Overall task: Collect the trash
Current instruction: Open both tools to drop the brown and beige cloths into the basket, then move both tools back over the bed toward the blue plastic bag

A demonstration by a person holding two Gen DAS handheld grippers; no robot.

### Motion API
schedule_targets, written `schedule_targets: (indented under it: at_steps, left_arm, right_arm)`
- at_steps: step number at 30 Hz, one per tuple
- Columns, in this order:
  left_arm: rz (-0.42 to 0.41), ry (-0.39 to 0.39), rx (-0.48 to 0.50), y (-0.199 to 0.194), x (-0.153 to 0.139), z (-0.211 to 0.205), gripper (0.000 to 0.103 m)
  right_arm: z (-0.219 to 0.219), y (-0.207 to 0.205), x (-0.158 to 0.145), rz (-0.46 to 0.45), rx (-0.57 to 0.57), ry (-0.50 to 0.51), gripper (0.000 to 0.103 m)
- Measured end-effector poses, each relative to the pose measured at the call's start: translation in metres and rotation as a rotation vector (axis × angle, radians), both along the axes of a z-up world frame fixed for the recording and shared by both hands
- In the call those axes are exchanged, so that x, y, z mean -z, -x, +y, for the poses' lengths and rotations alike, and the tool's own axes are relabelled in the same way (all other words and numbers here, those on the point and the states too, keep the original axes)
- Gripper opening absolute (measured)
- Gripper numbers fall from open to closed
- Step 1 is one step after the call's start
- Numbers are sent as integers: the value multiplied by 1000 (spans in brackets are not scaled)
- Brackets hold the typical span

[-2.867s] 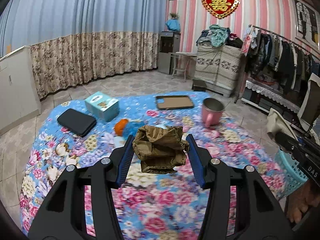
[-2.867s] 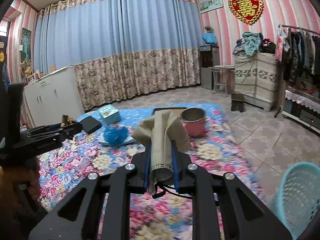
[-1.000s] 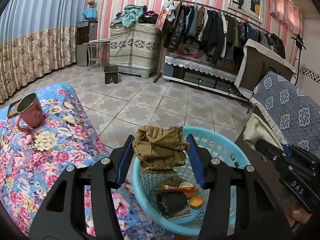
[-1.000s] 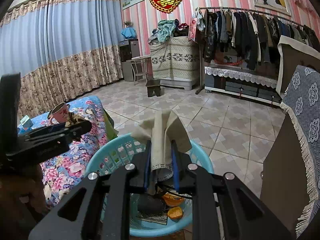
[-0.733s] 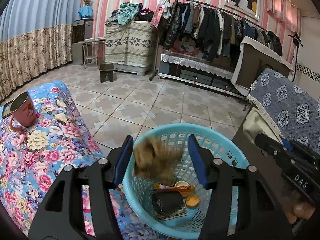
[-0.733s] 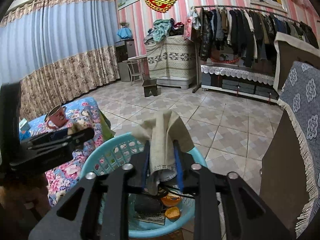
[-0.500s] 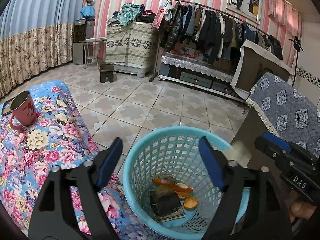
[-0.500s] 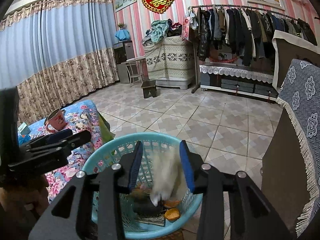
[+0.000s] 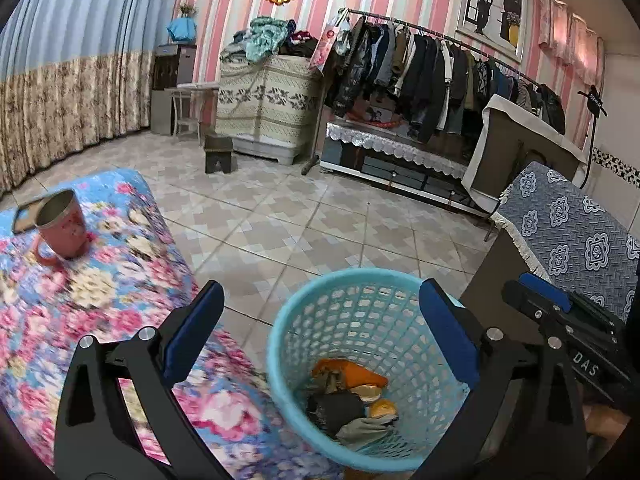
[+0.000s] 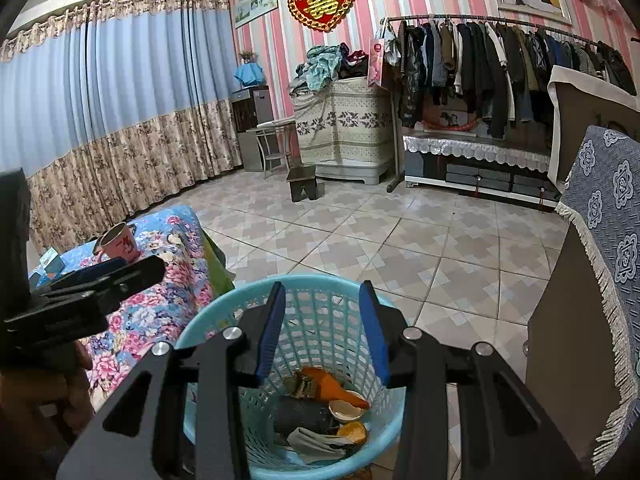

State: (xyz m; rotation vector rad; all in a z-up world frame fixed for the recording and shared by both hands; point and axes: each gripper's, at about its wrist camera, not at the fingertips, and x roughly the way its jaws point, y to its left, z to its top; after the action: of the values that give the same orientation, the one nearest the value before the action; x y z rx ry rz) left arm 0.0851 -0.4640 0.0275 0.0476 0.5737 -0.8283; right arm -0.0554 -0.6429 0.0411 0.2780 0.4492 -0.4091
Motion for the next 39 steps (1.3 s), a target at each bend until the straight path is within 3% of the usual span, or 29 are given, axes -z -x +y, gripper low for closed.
schedule_targets:
  at_steps: [6, 10, 18, 24, 27, 30, 33, 36, 39]
  left_arm:
    - [-36, -1, -82, -14, -18, 61, 96]
    - [-82, -55, -185, -29, -21, 131, 97]
    - [-82, -176, -455, -82, -7, 301, 97]
    - [-54, -192, -575, -109, -3, 386, 97]
    - [-70, -192, -588, -123, -3, 400, 97]
    - [-12, -141, -576, -151, 6, 407, 97]
    - [-7, -169, -548, -180, 22, 391, 97]
    - [29, -185, -539, -202, 43, 386, 97]
    - [67, -201, -539, -218, 58, 382, 97]
  right_arm:
    - [19, -14, -7, -35, -16, -9, 42]
    - [49, -36, -8, -53, -69, -19, 47]
    - [160, -104, -22, -80, -251, -9, 56]
    - [237, -159, -30, -110, -355, -25, 57]
    - [282, -209, -44, -136, -411, -37, 57]
    - [316, -247, -56, -151, -460, -21, 57]
    - [342, -283, -62, -157, -503, -9, 57]
    - [355, -302, -47, -156, -538, -17, 57]
    - [357, -312, -22, -88, -549, -45, 57]
